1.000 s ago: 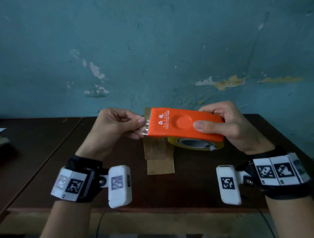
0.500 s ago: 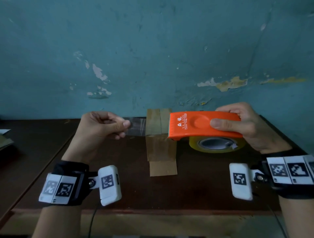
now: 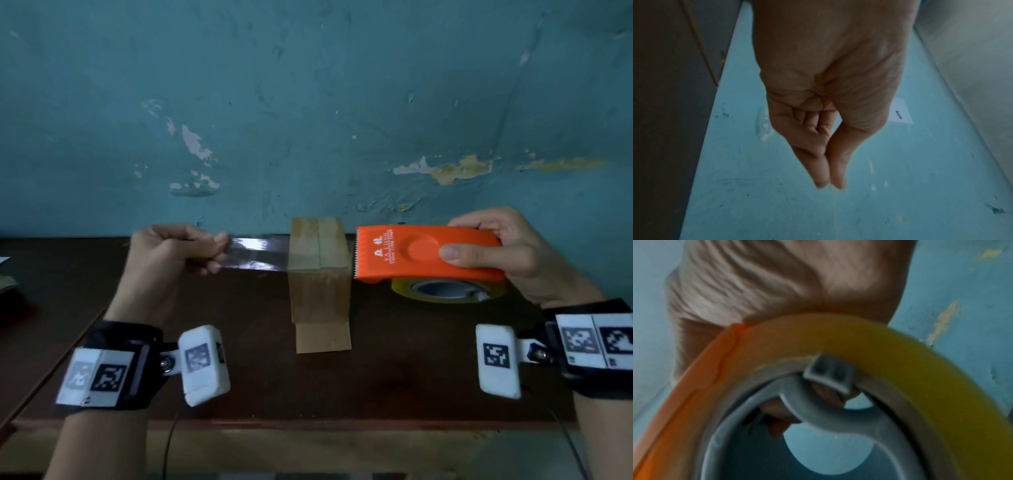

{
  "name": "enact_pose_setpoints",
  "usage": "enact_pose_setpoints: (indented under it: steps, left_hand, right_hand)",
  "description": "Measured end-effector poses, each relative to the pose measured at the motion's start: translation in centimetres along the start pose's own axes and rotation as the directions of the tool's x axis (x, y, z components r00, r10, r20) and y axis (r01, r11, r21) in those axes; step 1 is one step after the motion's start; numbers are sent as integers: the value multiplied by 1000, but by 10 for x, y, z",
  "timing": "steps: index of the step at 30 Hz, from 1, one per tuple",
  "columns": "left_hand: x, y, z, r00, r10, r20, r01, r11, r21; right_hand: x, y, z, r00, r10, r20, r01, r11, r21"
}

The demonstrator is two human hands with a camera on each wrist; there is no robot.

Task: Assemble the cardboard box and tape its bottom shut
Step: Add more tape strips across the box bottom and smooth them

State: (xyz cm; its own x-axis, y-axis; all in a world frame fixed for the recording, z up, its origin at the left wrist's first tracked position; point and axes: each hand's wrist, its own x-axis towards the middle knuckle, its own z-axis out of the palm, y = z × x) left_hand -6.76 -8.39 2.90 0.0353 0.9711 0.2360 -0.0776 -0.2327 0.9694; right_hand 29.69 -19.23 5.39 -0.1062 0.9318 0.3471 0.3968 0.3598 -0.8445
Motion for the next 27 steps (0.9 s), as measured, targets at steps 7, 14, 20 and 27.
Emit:
enact_pose_setpoints:
  steps: [7, 14, 20, 27]
  left_hand:
    - [-3, 8, 1, 1000, 16, 22, -17, 999, 37]
    - [-13, 27, 19, 996, 61, 65, -63, 998, 28]
    - [-30, 42, 47, 971, 141, 196, -147, 989, 17]
    - [-35, 38, 66, 956, 92, 279, -104, 994, 27]
  right_hand:
    - [-7, -3, -12, 1000, 12, -23, -14, 992, -123]
    - [-4, -5, -11, 999, 47, -24, -52, 942, -331]
    - [-5, -6, -12, 988, 78, -131, -132, 870, -475]
    - [-4, -4, -12, 940, 169, -296, -307, 797, -520]
